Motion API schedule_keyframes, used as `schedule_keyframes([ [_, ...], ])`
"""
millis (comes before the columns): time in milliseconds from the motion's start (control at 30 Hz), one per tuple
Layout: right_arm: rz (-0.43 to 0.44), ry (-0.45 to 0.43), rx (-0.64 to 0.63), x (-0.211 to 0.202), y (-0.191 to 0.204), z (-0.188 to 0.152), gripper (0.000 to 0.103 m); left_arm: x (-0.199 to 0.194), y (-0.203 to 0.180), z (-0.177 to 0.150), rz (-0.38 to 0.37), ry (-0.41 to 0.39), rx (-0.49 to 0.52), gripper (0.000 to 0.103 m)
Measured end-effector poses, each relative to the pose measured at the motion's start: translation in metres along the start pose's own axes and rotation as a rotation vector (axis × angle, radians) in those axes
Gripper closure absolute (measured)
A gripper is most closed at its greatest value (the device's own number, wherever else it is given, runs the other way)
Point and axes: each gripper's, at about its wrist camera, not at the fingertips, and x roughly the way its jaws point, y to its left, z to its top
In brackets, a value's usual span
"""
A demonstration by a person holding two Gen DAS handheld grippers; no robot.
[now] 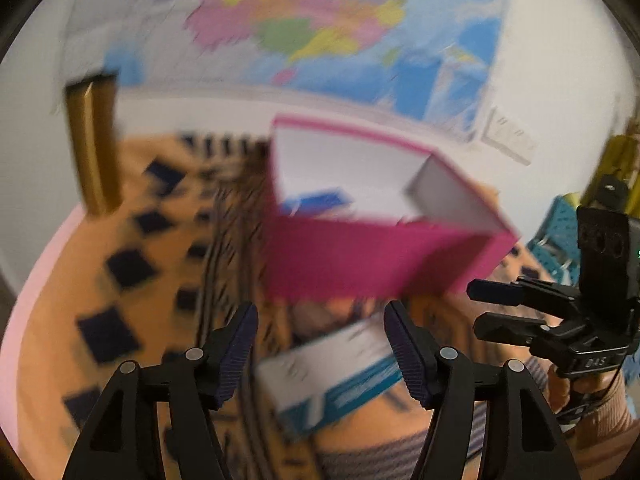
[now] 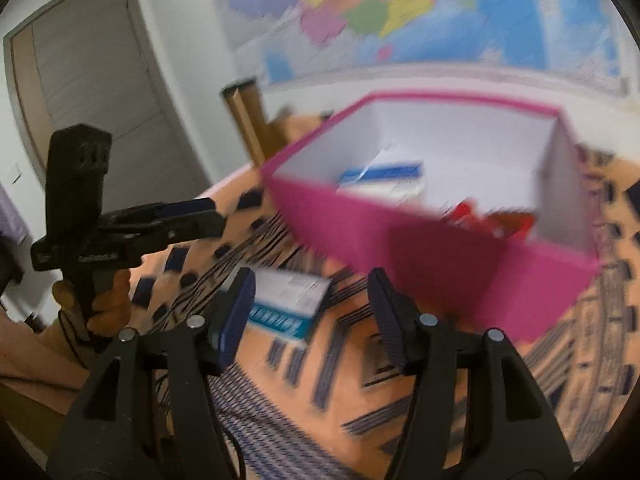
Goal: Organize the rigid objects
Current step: 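Grasp the blue-and-white medicine box on the cloth with both grippers, then lift the medicine box with both grippers over the pink box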
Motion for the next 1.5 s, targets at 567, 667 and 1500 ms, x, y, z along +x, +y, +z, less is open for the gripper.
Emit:
schedule_keyframes([
  [567,0.062,0.143,0.141,0.071,-0.007,-0.017,0.043,0.027,0.006,-0.046,-0.082,0.175,-0.048,0.052],
  [667,0.058,0.146,0.149,0.073,-0.008,-0.016,0.043,0.027,0.006,-0.046,-0.096,0.173,-0.069,0.052],
  [1500,-0.009,0.037,0.222,0.015,-0.028,-0.025,0.045,0.029,-0.045,-0.02,-0.16,0.139,0.073,0.052],
])
